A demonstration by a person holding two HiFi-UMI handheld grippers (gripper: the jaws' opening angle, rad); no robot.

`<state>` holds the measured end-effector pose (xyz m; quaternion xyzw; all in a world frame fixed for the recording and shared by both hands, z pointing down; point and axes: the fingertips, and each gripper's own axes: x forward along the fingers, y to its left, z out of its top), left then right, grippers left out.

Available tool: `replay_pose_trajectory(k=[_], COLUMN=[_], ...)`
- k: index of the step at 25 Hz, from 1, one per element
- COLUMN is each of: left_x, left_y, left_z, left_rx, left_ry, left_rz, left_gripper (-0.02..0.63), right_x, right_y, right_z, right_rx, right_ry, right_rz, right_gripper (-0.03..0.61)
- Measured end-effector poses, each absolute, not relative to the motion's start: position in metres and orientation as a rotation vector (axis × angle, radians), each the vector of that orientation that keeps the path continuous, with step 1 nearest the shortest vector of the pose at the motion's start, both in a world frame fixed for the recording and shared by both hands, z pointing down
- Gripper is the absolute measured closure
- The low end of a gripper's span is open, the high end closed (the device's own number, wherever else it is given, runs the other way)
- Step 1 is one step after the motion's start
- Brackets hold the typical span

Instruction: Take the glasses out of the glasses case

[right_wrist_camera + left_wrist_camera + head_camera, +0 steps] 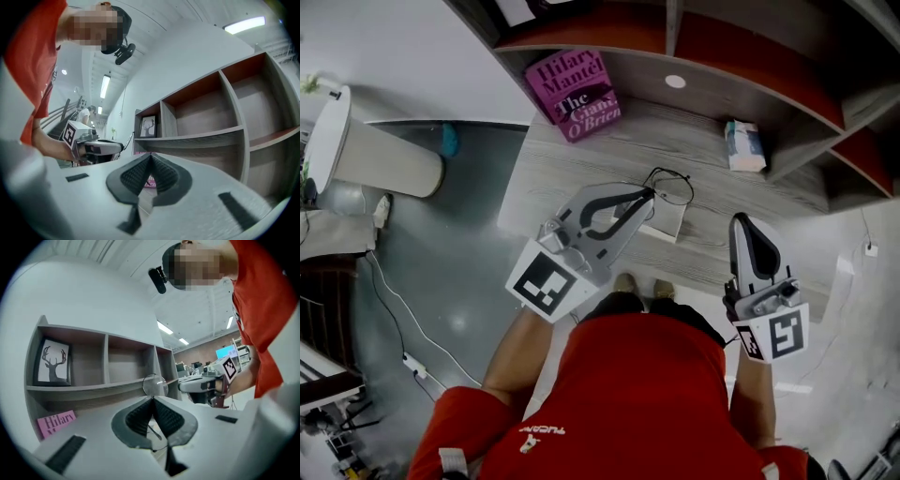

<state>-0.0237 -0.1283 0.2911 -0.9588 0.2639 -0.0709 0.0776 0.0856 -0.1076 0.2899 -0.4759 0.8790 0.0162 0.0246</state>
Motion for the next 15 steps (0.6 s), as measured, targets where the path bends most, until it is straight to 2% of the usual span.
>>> replay_pose_trajectory(k=[8,15], left_x=[-0.030,-0.027], left_y=[-0.121,-0.108], left_z=[0.265,0.241], left_rx=[-2.872,-2.876], left_ry=[0.904,0.881], left_rz=[-0.068,0.036], left_gripper=[0.600,0.600], right_x=[0.073,0.063], right_y=[-0.104,-0.098], right_z=[0.280,0.282], right_rx=[-1.411,-1.282], right_ry=[2.723,2.713], right_rz=[0.061,-0.085], right_gripper=[0.574,0.574])
